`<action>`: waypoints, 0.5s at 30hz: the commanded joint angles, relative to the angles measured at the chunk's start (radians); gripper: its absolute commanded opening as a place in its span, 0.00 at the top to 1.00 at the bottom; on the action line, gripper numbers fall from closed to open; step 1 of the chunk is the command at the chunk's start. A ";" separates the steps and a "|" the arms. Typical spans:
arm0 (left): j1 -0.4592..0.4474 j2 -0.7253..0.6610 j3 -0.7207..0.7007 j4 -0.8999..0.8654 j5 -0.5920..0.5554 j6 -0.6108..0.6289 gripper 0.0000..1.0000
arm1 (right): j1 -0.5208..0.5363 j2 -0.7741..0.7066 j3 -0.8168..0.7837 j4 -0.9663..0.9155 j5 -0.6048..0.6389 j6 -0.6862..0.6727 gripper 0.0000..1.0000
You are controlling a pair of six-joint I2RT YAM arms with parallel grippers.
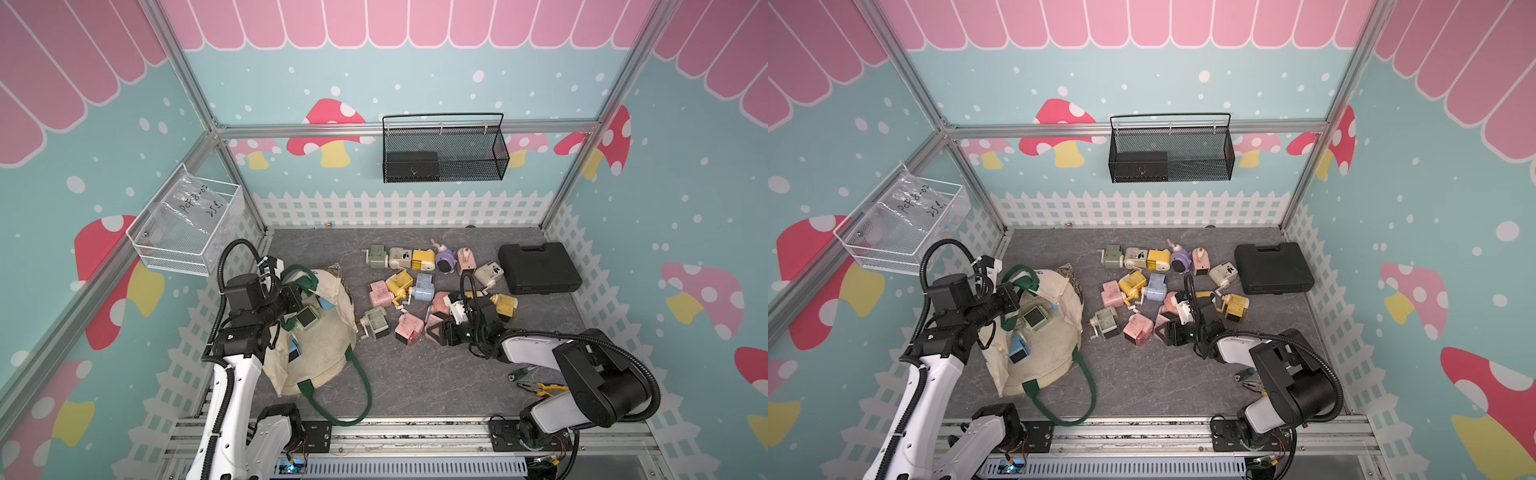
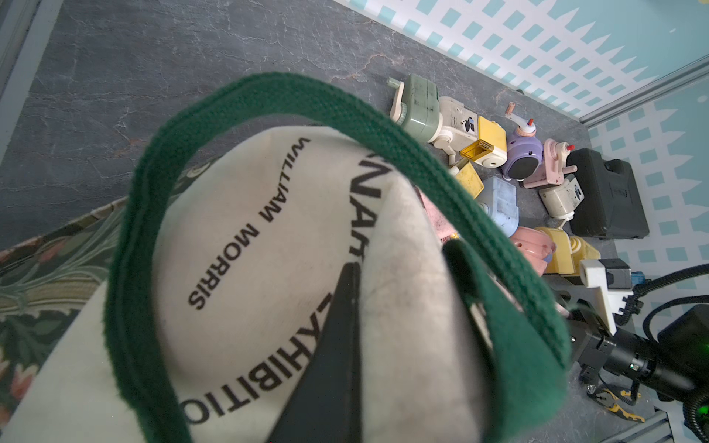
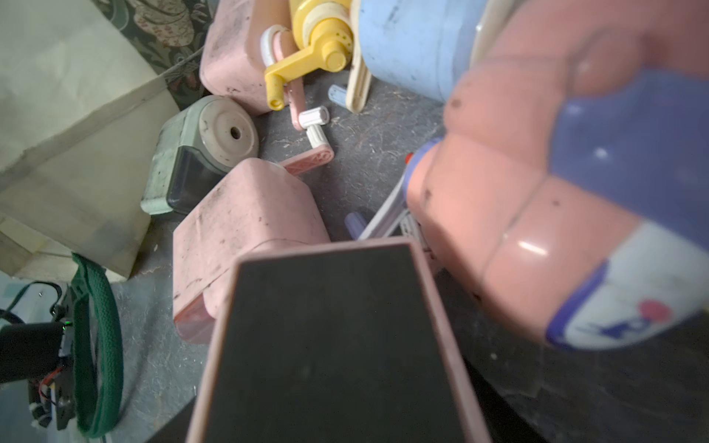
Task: Take out the pencil sharpeners from the tote bags
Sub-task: Place the pencil sharpener at the center of the board.
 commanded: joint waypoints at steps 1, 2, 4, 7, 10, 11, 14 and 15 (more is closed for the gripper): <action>0.009 -0.023 -0.011 0.026 0.019 -0.018 1.00 | -0.019 0.028 -0.012 0.036 -0.003 0.010 0.57; 0.009 -0.024 -0.011 0.024 0.019 -0.019 1.00 | -0.027 0.041 -0.014 0.042 0.003 0.010 0.57; 0.009 -0.024 -0.011 0.026 0.020 -0.019 1.00 | -0.039 0.067 -0.019 0.063 0.008 0.007 0.57; 0.009 -0.024 -0.011 0.026 0.021 -0.018 1.00 | -0.056 0.114 -0.021 0.093 0.010 0.008 0.57; 0.009 -0.024 -0.011 0.026 0.021 -0.019 1.00 | -0.077 0.171 -0.013 0.125 0.005 0.003 0.57; 0.009 -0.024 -0.011 0.025 0.020 -0.019 1.00 | -0.086 0.187 -0.012 0.136 0.005 0.006 0.57; 0.009 -0.026 -0.011 0.025 0.019 -0.019 1.00 | -0.100 0.217 -0.011 0.177 0.026 0.016 0.57; 0.009 -0.027 -0.011 0.025 0.018 -0.019 1.00 | -0.103 0.226 -0.009 0.188 0.034 0.018 0.57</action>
